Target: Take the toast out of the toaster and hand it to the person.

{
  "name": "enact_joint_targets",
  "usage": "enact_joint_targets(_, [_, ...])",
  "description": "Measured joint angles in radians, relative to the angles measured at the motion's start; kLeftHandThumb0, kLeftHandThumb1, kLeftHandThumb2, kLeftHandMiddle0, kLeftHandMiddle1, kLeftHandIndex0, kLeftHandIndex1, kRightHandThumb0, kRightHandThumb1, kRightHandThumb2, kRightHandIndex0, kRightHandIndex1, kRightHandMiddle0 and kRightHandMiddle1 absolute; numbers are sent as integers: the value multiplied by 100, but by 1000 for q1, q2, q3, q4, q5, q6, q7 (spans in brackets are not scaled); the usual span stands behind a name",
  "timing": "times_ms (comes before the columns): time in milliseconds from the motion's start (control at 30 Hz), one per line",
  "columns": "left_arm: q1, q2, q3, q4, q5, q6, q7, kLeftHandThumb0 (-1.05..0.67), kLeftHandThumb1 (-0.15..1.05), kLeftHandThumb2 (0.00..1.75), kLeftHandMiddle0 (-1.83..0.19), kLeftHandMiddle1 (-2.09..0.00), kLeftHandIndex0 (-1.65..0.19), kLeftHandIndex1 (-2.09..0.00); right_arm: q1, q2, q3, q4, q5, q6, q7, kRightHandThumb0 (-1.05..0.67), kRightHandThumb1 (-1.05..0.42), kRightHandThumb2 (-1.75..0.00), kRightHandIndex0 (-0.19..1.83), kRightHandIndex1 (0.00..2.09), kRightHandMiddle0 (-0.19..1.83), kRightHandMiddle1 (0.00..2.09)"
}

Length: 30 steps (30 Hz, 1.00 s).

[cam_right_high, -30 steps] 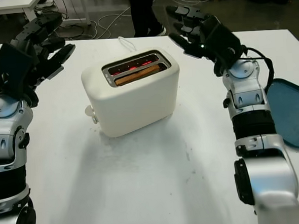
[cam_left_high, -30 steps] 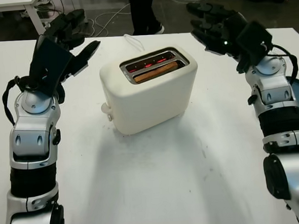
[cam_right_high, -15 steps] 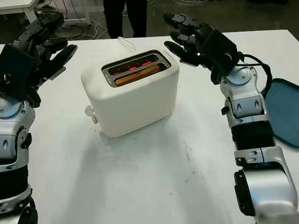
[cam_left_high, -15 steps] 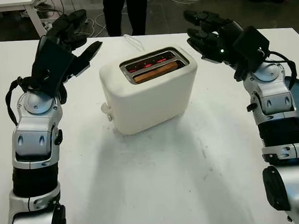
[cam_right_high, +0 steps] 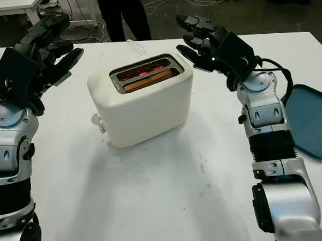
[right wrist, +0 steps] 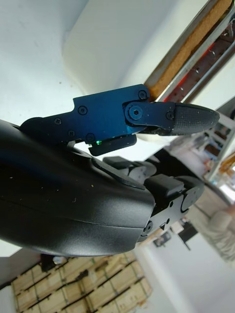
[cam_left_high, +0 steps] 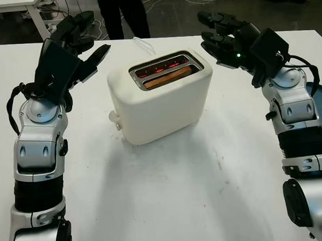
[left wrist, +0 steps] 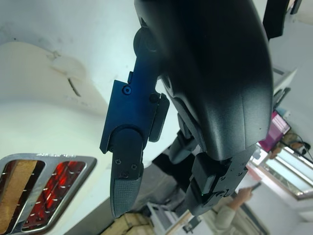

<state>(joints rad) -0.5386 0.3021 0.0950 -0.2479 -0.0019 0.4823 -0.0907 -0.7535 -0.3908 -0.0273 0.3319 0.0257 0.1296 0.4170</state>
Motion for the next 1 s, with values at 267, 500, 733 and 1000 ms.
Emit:
enact_joint_targets(267, [0, 0, 1, 4, -2, -1, -3, -61, 92, 16, 0, -88, -23, -34, 0, 3, -4, 0, 18, 30, 1, -66, -92, -38, 22, 0, 25, 0])
enact_joint_targets(500, [0, -1, 1, 8, -2, -7, -3, -61, 92, 15, 0, -89, -22, -36, 0, 3, -3, 0, 18, 30, 6, -65, -92, -39, 21, 0, 24, 0])
enact_joint_targets(733, [0, -2, 1, 10, -2, -8, -3, -62, 92, 14, 0, -89, -21, -38, 0, 3, -4, 0, 18, 32, 7, -65, -92, -38, 23, 1, 25, 1])
enact_joint_targets(1000, [0, -2, 1, 23, -2, -19, -3, -62, 92, 15, 0, -88, -20, -40, 0, 3, 0, 0, 18, 32, 7, -64, -92, -39, 23, 1, 25, 1])
